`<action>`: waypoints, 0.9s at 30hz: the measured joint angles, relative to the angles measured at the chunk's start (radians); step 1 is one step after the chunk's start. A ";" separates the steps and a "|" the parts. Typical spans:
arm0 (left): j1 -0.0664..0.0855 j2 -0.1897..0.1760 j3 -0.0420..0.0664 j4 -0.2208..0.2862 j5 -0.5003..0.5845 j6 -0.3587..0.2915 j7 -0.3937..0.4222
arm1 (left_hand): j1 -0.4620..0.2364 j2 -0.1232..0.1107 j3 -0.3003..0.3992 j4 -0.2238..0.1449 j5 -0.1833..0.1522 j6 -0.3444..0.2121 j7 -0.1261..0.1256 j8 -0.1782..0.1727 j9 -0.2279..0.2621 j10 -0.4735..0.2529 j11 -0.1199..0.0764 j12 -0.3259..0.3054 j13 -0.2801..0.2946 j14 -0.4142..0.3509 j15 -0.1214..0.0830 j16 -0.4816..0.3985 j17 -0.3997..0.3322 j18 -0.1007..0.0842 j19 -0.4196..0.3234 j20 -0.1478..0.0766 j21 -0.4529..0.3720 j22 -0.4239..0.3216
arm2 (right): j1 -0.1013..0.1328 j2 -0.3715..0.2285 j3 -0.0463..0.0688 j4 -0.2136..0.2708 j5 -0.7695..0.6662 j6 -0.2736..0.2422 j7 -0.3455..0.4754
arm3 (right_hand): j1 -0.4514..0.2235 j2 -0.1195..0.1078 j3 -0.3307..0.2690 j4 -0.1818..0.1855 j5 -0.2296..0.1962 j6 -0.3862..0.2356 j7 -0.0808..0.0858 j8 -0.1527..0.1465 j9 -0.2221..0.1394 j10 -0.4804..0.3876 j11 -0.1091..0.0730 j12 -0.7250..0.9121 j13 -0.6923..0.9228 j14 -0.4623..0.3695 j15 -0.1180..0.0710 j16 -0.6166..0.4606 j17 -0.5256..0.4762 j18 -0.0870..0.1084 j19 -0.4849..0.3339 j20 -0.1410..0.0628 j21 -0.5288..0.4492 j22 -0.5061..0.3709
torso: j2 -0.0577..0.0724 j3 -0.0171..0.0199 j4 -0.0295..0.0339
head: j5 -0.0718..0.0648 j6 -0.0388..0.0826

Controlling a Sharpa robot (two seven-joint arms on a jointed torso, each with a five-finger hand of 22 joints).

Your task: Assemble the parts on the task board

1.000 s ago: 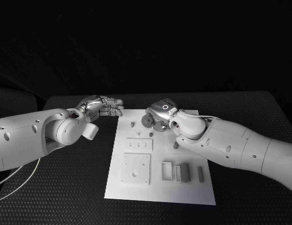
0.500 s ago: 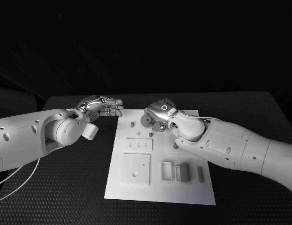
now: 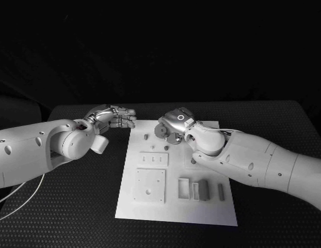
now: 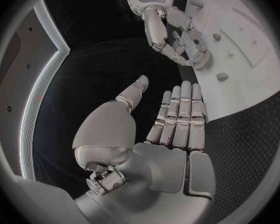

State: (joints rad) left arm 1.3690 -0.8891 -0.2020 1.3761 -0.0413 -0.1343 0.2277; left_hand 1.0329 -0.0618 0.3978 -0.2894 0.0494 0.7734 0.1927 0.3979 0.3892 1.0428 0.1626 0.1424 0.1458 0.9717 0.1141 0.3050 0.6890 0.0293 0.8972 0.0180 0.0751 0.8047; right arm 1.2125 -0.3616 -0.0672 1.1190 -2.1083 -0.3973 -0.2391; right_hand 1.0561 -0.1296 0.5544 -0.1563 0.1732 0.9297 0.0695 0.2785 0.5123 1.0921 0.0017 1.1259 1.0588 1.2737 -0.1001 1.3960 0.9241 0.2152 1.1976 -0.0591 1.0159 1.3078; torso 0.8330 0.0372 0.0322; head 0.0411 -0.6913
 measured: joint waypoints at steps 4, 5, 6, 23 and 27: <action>0.000 0.000 0.000 0.000 0.000 0.000 0.000 | 0.000 0.000 0.000 0.000 0.000 0.000 0.000 0.000 0.000 0.000 0.000 0.000 0.000 0.000 0.000 0.000 0.001 0.000 0.000 0.000 0.000 0.000 | 0.000 0.000 0.000 -0.002 -0.001 0.000 -0.002 | 0.000 0.000 0.000 0.000 0.000 0.000 0.000 0.000 0.000 0.004 -0.004 0.000 -0.001 0.003 -0.003 0.000 0.000 0.000 0.000 0.000 0.000 0.000 | 0.000 0.0002 -0.0002 | 0.000 0.000; 0.000 0.000 0.000 0.000 0.000 0.001 -0.001 | 0.000 0.000 0.000 0.000 0.000 0.000 0.000 0.000 0.000 0.000 0.000 0.000 0.000 0.000 0.000 0.000 0.001 0.000 0.000 0.000 0.000 0.000 | 0.000 0.000 0.000 -0.002 -0.002 0.000 -0.003 | 0.000 0.000 0.000 0.000 0.000 0.000 0.000 0.000 0.000 0.004 -0.004 0.000 -0.001 0.003 -0.003 0.000 0.000 0.000 0.000 0.000 0.000 0.000 | 0.000 0.0003 -0.0001 | 0.000 0.000; 0.000 0.000 0.000 0.000 0.000 0.001 -0.001 | 0.000 0.000 0.000 0.000 0.000 0.000 0.000 0.000 0.000 0.000 0.000 0.000 0.000 0.000 0.000 0.000 0.001 0.000 0.000 0.000 0.000 0.000 | 0.000 -0.001 0.000 -0.002 -0.003 0.001 -0.004 | 0.000 0.000 0.000 0.000 0.000 0.000 0.000 0.001 0.000 0.004 -0.004 0.000 -0.001 0.003 -0.003 0.000 0.000 0.000 0.000 0.000 0.000 0.000 | 0.000 0.0004 -0.0002 | 0.000 0.000; 0.000 0.000 0.000 -0.003 0.000 0.002 -0.002 | 0.000 0.000 0.000 0.000 0.000 0.000 0.000 0.000 0.000 0.000 0.000 0.000 0.001 0.000 0.000 0.000 0.001 0.000 0.000 0.000 0.000 0.000 | 0.000 -0.010 0.000 0.024 -0.022 -0.006 -0.035 | -0.010 -0.010 0.003 0.003 0.001 0.007 0.000 0.004 0.005 0.004 -0.004 0.000 -0.003 0.003 -0.003 0.000 0.000 0.000 0.000 0.001 0.000 0.000 | 0.000 0.0012 -0.0002 | 0.002 -0.002; 0.000 -0.001 0.000 -0.005 0.000 0.002 -0.002 | 0.000 0.000 0.000 0.000 0.000 0.000 0.000 0.000 0.000 0.000 0.000 0.000 0.001 0.000 0.000 0.000 0.002 0.000 0.000 0.000 0.000 0.000 | 0.000 -0.011 0.000 0.027 -0.028 -0.009 -0.045 | -0.010 -0.010 0.003 0.003 0.001 0.007 0.000 0.004 0.005 0.007 0.000 0.000 -0.003 0.003 -0.003 0.000 0.000 0.000 0.000 0.001 0.000 0.000 | 0.000 0.0012 -0.0002 | 0.002 -0.004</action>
State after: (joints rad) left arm 1.3691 -0.8900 -0.2020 1.3710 -0.0413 -0.1326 0.2258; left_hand 1.0329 -0.0618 0.3978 -0.2894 0.0494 0.7734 0.1927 0.3979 0.3894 1.0428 0.1626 0.1424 0.1465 0.9717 0.1141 0.3050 0.6907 0.0294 0.8972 0.0180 0.0751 0.8049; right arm 1.2125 -0.3722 -0.0673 1.1462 -2.1362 -0.4064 -0.2843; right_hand 1.0456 -0.1401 0.5575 -0.1533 0.1747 0.9366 0.0692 0.2830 0.5174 1.0992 0.0017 1.1257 1.0555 1.2772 -0.1029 1.3961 0.9238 0.2153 1.1973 -0.0583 1.0159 1.3077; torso 0.8327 0.0383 0.0320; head 0.0436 -0.6955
